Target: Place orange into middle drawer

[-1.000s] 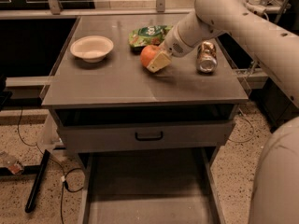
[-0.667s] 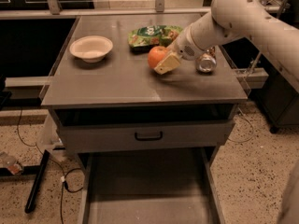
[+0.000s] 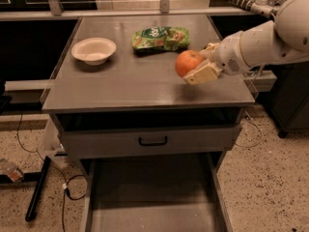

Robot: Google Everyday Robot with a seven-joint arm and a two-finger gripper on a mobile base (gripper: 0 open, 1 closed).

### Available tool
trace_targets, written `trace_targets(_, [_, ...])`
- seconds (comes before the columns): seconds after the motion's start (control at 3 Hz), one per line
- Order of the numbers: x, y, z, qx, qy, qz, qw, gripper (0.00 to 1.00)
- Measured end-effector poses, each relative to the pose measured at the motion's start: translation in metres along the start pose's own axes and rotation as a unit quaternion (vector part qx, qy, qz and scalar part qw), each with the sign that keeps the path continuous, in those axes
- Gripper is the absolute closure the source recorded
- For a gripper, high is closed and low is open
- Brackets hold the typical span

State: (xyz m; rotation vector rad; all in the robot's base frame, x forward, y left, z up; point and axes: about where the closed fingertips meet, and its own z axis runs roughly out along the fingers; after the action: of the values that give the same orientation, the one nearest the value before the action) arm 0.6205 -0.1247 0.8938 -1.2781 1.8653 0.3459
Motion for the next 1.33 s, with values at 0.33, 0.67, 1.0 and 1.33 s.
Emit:
trace_targets(0.33, [0.029,0.05,-0.046,0.021,0.02,-0.023,0.9993,1.0])
trace_targets(0.67, [0.055,0.099,-0.068,0.033,0.054,-0.035,0.9974,1.0])
trace_targets(1.0, [0.093,0.139,-0.065,0.024,0.097,-0.039,0.9942,1.0])
trace_targets(1.33, [0.137,0.17,-0.044,-0.001,0.126,-0.028,0.9917,1.0])
